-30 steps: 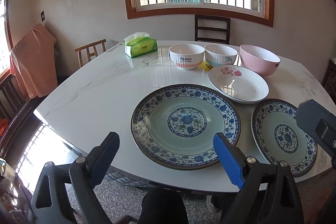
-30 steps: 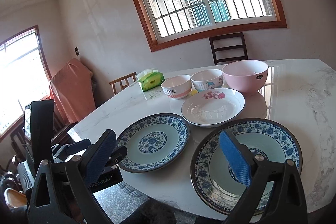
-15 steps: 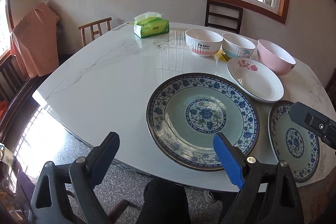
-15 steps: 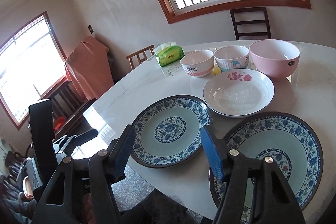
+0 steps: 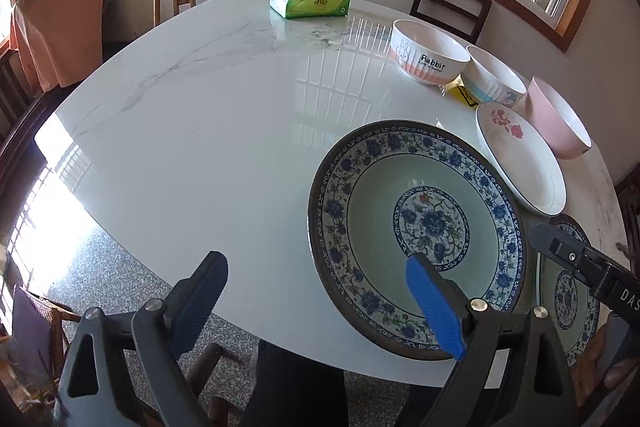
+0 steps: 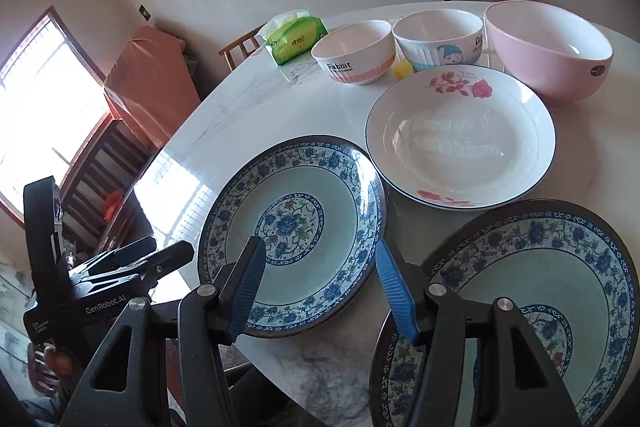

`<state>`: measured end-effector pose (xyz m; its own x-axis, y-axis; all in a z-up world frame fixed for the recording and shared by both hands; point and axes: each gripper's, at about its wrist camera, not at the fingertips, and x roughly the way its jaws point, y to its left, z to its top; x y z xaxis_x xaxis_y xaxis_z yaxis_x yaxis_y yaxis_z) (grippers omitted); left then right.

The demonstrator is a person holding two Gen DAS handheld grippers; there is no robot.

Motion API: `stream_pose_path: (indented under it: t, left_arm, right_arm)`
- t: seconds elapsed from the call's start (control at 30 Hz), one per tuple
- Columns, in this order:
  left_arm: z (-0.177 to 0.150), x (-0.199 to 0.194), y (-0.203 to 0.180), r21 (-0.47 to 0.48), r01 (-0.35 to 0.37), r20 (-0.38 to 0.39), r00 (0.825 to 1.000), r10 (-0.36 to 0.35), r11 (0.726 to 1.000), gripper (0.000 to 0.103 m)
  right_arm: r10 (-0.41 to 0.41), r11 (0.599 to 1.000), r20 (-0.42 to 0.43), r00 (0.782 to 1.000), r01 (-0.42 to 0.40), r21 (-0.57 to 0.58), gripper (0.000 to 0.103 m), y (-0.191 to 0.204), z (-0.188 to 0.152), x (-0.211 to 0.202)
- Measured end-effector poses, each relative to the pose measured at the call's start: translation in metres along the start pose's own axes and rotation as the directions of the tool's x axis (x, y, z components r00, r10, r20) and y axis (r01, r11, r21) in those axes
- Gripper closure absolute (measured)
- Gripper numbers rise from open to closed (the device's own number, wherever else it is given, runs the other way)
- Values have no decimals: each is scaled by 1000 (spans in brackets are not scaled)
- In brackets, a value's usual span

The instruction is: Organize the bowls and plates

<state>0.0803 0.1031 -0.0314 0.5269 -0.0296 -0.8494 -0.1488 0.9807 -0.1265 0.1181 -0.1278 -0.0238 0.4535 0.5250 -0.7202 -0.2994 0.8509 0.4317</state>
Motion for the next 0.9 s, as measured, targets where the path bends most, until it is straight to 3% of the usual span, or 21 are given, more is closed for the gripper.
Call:
stream_pose_path:
  t: [0.23, 0.3, 0.4, 0.47, 0.5, 0.6, 0.67, 0.73, 0.9]
  left_arm:
    - [5, 27, 9, -24, 16, -87, 996, -18, 1000, 10]
    - [6, 33, 12, -36, 37, -106, 994, -40, 999, 18]
    - [6, 34, 11, -12, 28, -114, 993, -30, 1000, 38]
    - [8, 31, 11, -13, 90, -116, 989, -91, 996, 73]
    - [10, 30, 10, -14, 98, -124, 987, -99, 995, 77]
    - [13, 29, 13, -9, 49, -93, 994, -50, 999, 77]
    - [15, 29, 22, -32, 67, -88, 994, -69, 997, 78]
    - [19, 30, 29, -26, 50, -79, 996, -52, 998, 78]
    - [35, 28, 55, -56, 5, -37, 999, -7, 998, 78]
  right_arm:
    - [-54, 999, -63, 997, 54, 7, 47, -5, 13, 28]
    - [-61, 998, -82, 995, 62, 10, 47, -7, 16, 35]
    - [-59, 998, -105, 993, 62, 27, 46, -10, 17, 43]
    - [-51, 998, -120, 991, 56, 42, 46, -12, 17, 45]
    - [-51, 997, -127, 991, 57, 46, 46, -12, 18, 48]
    - [-67, 997, -147, 987, 72, 33, 49, -8, 19, 55]
    - [-116, 993, -151, 982, 120, 15, 69, -6, 20, 60]
    - [-140, 990, -146, 979, 143, 11, 82, -7, 21, 62]
    - [-129, 991, -156, 979, 132, 12, 85, 4, 28, 73]
